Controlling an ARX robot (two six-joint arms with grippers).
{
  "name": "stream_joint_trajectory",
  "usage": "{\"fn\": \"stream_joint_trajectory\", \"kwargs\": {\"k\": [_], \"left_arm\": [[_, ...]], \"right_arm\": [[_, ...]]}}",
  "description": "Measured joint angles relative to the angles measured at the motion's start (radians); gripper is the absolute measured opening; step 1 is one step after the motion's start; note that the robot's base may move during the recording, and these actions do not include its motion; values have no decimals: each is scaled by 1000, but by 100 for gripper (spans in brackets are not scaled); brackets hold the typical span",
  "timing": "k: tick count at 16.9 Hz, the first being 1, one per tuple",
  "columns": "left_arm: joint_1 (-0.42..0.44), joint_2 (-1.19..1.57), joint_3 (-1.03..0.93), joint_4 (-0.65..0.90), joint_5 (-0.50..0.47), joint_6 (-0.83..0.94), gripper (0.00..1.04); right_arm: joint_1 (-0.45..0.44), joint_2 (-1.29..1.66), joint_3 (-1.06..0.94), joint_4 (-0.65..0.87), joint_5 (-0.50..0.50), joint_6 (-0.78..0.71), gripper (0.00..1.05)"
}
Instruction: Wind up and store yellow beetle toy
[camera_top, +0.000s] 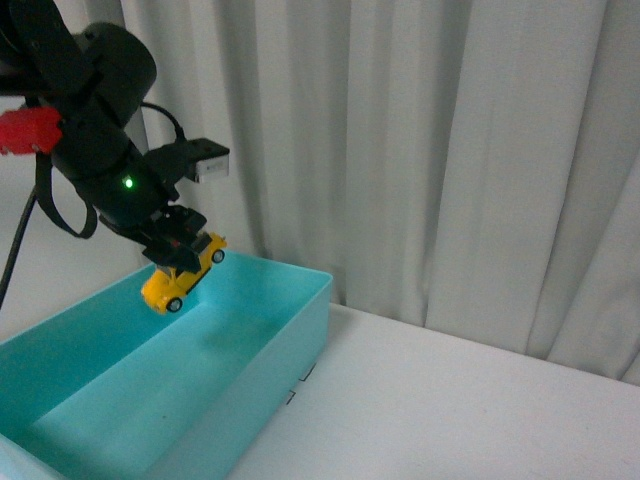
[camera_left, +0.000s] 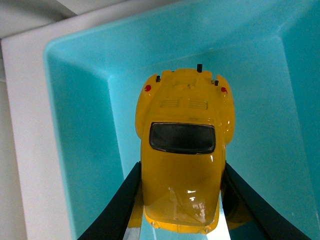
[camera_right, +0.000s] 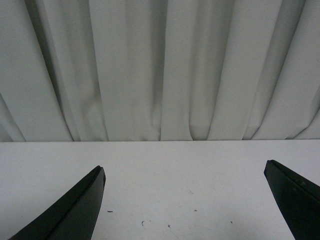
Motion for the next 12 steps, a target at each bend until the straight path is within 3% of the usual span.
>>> {"fn": "stream_joint_trajectory", "kwargs": {"k": [4,12], "left_arm": [[-2,114,-38,109,-66,-17,38],[-8,221,-43,99,-129,-9,38]], "right_arm": [[0,0,0,0,0,0,98],[0,0,0,0,0,0,98]]}}
